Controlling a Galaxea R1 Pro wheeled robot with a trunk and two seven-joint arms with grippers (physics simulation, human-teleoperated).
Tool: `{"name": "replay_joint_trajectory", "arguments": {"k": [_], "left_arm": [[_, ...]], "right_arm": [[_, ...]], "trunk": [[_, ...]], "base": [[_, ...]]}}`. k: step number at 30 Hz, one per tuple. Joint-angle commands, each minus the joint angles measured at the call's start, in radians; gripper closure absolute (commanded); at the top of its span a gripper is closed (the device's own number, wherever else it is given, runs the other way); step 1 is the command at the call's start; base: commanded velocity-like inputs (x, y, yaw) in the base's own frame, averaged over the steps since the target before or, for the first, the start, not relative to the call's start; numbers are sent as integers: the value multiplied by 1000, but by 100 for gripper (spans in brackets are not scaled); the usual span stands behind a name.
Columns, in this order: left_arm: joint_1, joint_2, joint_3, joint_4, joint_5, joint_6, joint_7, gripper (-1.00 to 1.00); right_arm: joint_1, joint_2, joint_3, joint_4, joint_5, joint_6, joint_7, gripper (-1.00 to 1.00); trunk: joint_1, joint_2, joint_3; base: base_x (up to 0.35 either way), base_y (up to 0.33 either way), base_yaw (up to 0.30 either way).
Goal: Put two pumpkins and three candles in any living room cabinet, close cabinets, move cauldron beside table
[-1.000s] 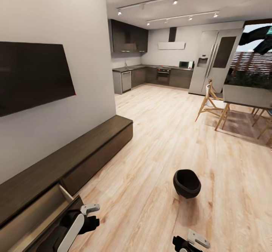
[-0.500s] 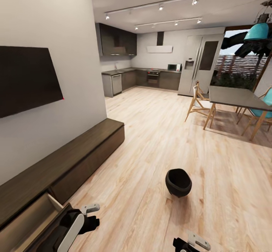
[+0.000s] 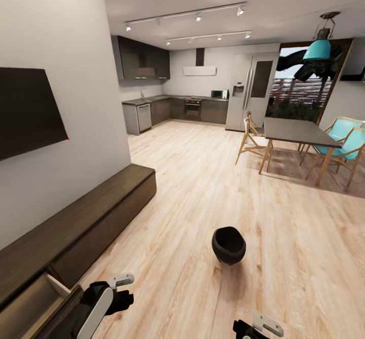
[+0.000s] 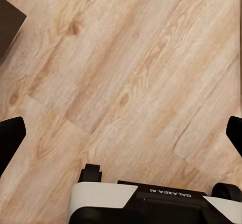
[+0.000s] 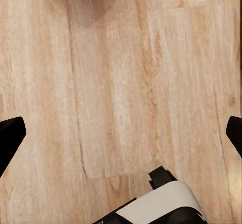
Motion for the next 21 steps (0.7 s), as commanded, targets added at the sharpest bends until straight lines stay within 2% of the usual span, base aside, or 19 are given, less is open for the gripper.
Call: {"name": "replay_joint_trajectory", "arguments": {"k": [1, 12, 18, 21], "left_arm": [[-1, 1, -3, -1, 11, 2, 10, -100], [0, 3, -6, -1, 11, 0, 10, -100], [0, 3, -7, -1, 10, 0, 10, -100], [1, 3, -7, -1, 10, 0, 10, -100]], "right_arm": [[-1, -1, 5, -2, -3, 6, -7, -100], [-1, -2, 3, 15, -4, 4, -7, -100], [-1, 0, -33, 51, -2, 4, -6, -100], [-1, 0, -39, 54, -2, 4, -6, -100]], "trunk": [[0, -1, 0], [0, -1, 13], [0, -1, 20], [0, -1, 22]], "base": [[0, 0, -202], [0, 0, -220], [0, 0, -235], [0, 0, -244]]}}
